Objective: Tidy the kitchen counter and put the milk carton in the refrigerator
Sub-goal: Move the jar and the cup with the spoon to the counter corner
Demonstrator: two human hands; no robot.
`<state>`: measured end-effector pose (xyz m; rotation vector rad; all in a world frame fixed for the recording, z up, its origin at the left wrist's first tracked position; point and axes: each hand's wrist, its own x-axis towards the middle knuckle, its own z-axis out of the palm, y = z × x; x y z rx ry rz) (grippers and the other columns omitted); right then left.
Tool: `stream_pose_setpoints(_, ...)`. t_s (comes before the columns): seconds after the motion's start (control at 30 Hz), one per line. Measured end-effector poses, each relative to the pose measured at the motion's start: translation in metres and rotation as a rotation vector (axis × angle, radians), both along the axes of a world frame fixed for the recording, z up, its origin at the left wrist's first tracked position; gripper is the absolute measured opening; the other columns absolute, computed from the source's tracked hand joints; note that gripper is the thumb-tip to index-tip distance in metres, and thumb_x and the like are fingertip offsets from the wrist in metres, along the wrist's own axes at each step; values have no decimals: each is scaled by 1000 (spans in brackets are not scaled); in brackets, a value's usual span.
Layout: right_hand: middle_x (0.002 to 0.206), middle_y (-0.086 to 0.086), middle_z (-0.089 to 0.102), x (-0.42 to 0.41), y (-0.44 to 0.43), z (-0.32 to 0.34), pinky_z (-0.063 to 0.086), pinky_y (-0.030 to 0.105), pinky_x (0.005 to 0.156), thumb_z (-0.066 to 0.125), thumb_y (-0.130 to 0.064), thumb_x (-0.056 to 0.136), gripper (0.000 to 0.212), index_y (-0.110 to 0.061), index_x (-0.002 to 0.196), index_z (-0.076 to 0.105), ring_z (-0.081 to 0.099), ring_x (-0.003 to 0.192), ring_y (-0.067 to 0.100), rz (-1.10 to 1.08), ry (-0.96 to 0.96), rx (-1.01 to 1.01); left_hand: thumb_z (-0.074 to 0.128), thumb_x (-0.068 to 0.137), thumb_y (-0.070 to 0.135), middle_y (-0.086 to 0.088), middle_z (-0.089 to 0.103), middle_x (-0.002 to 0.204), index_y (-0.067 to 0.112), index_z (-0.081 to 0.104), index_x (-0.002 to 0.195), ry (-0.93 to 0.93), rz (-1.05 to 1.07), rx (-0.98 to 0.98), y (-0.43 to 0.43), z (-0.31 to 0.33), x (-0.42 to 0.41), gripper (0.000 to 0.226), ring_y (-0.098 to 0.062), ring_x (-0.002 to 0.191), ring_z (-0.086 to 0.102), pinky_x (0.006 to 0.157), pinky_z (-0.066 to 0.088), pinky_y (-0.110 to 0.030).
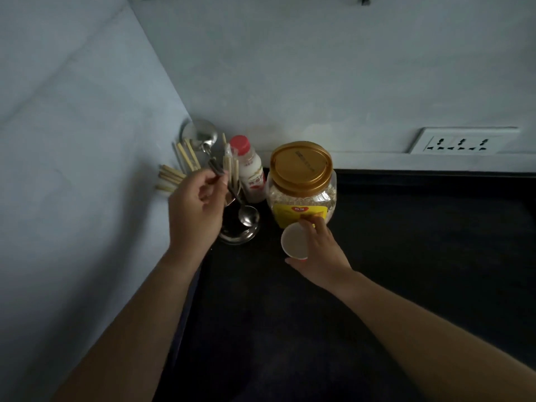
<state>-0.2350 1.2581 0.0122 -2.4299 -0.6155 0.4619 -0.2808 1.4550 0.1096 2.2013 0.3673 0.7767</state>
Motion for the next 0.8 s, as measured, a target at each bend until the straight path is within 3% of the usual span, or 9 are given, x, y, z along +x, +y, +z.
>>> stream_pose_setpoints(0.13,142,-1,20,-1,4,-1,44,36,95,75,-35,72,81,-21,136,27,32,129,22,-33,-14,30,58,89,28,0,68,81,12,65,89,-7,41,169,27,21,7,18,-10,72,64,64,46,-11)
stream_pose_setpoints(0.23,141,-2,20,-1,5,-2,43,36,97,75,-35,72,82,-21,137,26,32,129,22,-39,-8,27,55,90,27,-3,68,85,10,64,92,5,61,173,40,26,15,20,-13,76,64,64,42,-5)
stream_pose_setpoints(0.43,141,-3,19,-1,3,-3,41,35,99,74,-36,73,83,-23,137,24,31,129,21,-48,16,13,51,92,27,-6,67,95,19,61,98,-90,82,20,49,26,25,14,-19,84,66,70,51,-23)
stream_pose_setpoints(0.5,142,-3,18,-1,3,-3,41,35,98,74,-36,73,83,-23,137,24,31,129,20,-53,11,8,51,91,27,-5,66,97,15,61,99,-76,80,39,51,23,27,18,-18,84,64,69,51,-22)
stream_pose_setpoints(0.6,141,-4,18,-2,5,-5,44,35,96,74,-38,72,84,-23,137,23,31,129,20,-62,-1,3,53,90,27,-5,66,88,12,62,92,35,26,136,52,10,28,17,-18,77,64,66,50,-25)
stream_pose_setpoints(0.7,140,-5,18,-2,6,-6,47,36,93,74,-38,72,84,-24,136,23,33,127,20,-78,-5,-1,59,89,24,-2,63,75,10,63,83,216,-21,270,51,-4,26,16,-15,68,59,57,40,-17)
stream_pose_setpoints(0.8,141,-6,20,-2,7,-6,48,35,91,74,-39,72,84,-25,137,22,33,128,18,-79,-18,-8,63,86,21,0,63,72,10,65,80,394,-51,315,51,-14,19,12,-18,69,61,58,41,-25)
